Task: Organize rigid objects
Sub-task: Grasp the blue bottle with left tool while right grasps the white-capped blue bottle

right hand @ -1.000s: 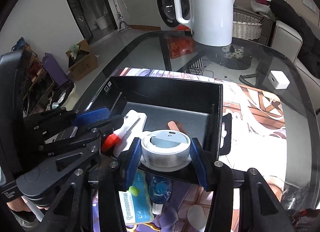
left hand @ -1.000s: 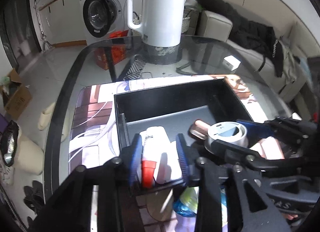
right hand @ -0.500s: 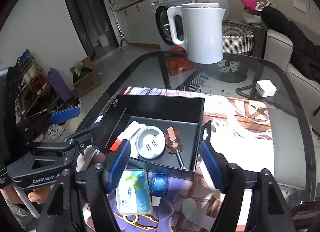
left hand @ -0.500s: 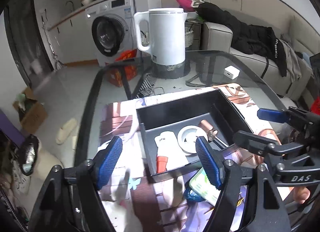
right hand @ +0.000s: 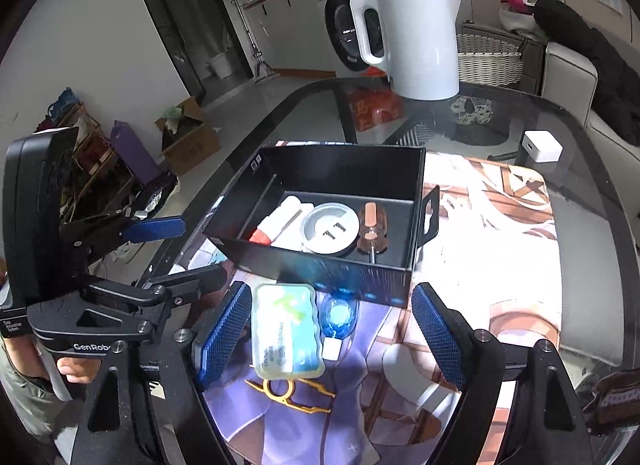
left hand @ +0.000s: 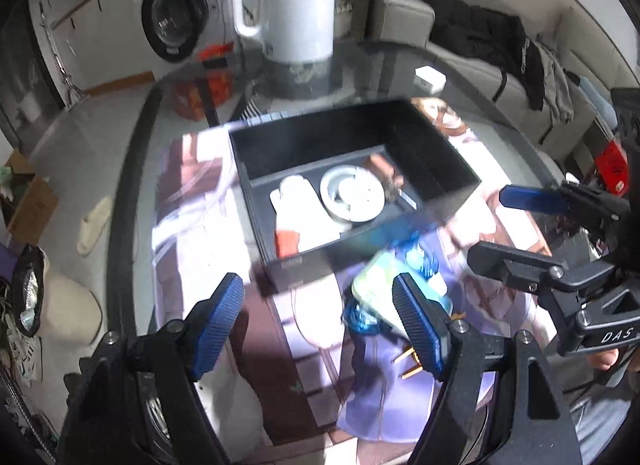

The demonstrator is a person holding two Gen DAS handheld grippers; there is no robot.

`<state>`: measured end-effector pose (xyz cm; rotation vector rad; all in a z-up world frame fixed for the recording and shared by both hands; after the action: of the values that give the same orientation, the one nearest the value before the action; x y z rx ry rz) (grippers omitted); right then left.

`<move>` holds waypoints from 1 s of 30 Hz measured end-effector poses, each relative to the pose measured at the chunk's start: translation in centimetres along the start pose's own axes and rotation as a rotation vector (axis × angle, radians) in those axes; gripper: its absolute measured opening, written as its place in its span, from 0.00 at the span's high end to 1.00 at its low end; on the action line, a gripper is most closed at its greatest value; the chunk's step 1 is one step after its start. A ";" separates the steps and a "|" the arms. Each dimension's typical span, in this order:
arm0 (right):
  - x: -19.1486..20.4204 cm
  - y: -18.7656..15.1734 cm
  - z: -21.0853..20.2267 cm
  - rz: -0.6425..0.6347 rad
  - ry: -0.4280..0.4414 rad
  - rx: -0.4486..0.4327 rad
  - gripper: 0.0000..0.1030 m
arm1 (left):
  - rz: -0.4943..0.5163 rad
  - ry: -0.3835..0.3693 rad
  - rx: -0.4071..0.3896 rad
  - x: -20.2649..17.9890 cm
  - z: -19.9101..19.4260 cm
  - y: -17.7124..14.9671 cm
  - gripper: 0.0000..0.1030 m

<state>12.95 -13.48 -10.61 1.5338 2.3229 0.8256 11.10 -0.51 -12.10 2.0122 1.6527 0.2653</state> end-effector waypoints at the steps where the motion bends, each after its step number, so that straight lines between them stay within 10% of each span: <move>1: 0.0 -0.2 0.3 0.000 0.005 0.016 0.19 | 0.001 0.007 0.011 0.0 0.2 -0.3 0.25; 9: 0.7 -2.2 3.5 -0.047 -0.023 0.138 0.37 | 0.029 0.014 0.113 -0.5 2.1 -2.5 0.26; 30: -2.4 -2.7 5.0 0.013 -0.031 0.200 0.38 | 0.068 0.031 0.176 -3.1 6.3 -1.7 0.26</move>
<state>14.33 -14.76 -16.46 1.6277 2.4380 0.5826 11.80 -4.92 -17.81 2.2075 1.6803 0.1812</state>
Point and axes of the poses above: each gripper's, at about its wrist camera, not at the fingertips, and z roughly the way its jaws point, x to its left, y to its top, the point moved 4 cm from there along z, roughly the way its jaws point, and after that the axes turned 7 degrees about -y, right-handed, at the moved point
